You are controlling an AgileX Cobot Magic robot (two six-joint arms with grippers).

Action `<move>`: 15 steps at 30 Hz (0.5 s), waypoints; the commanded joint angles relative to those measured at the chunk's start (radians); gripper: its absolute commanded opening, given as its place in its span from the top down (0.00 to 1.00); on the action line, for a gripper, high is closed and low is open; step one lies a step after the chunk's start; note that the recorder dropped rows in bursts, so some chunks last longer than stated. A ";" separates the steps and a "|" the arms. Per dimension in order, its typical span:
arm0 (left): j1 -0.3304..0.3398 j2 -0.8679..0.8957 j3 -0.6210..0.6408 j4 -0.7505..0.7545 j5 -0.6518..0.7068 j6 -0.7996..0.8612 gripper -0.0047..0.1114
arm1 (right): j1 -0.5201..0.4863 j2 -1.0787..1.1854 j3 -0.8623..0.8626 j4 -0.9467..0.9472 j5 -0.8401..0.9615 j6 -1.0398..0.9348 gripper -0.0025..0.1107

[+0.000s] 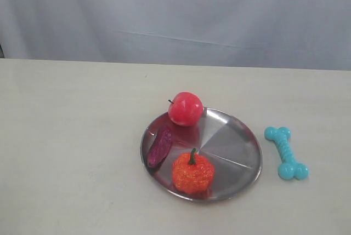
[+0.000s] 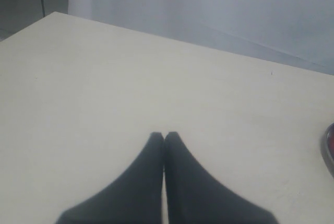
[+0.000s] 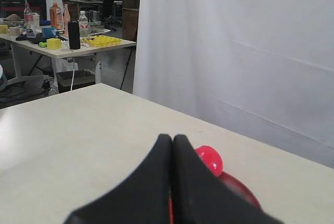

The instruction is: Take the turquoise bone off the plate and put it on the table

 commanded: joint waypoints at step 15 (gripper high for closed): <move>-0.005 -0.001 0.003 -0.004 -0.005 -0.002 0.96 | -0.407 -0.005 0.004 0.000 -0.002 0.004 0.98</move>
